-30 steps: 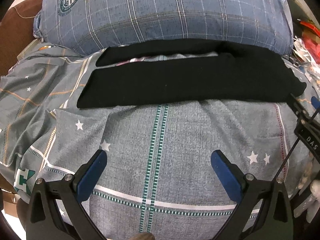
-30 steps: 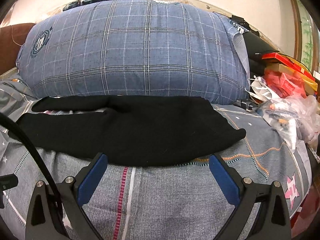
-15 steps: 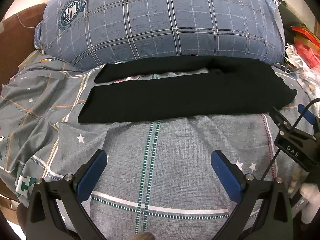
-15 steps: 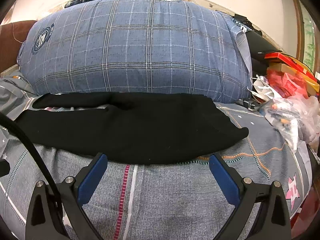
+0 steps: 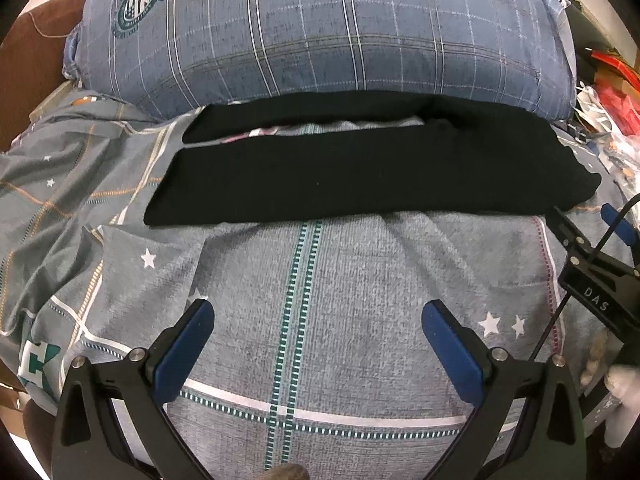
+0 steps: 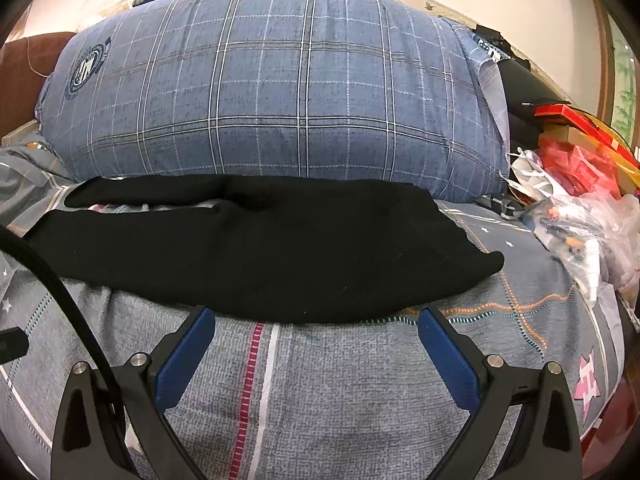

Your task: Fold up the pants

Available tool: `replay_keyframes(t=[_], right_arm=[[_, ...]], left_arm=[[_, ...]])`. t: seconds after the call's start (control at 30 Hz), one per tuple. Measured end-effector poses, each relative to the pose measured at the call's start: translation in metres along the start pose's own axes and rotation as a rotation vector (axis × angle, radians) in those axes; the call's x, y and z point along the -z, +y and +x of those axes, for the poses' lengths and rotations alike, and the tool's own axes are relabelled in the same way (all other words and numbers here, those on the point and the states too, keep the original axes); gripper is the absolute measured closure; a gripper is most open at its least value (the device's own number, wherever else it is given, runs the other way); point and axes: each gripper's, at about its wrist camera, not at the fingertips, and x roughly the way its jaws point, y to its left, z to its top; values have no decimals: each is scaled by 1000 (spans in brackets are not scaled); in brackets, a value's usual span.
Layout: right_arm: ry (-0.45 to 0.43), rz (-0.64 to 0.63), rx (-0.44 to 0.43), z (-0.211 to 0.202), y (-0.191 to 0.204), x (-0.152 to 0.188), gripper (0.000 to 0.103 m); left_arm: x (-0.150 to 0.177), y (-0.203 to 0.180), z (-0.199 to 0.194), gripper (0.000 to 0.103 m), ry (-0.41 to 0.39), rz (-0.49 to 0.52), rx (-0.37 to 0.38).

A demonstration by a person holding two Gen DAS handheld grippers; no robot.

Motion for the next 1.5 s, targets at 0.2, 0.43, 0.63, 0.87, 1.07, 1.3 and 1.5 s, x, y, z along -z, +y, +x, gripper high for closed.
replay_keyframes(t=[0.2,0.43,0.63,0.87,1.07,1.3,1.5], right_arm=[[10,-7,-2,3,1,1,0],[24,-14,-3,7,3,2,0],[36,-20,-1,11,5,3,0],[53,-28,5,17,7,4,0],[58,-16,32,20,3,6,0],[41,36,-57,10,-6,4,0],[72,72,-96,-8,-33,-40,3]], left_arm=[[2,0,9,0,26,-1,-1],[7,1,25,0,78,-6,0],[14,4,36,0,107,-25,15],[20,9,35,0,87,-11,42],[22,8,31,5,126,30,72],[0,51,-2,60,91,-80,267],[-42,119,-14,49,42,-154,238]])
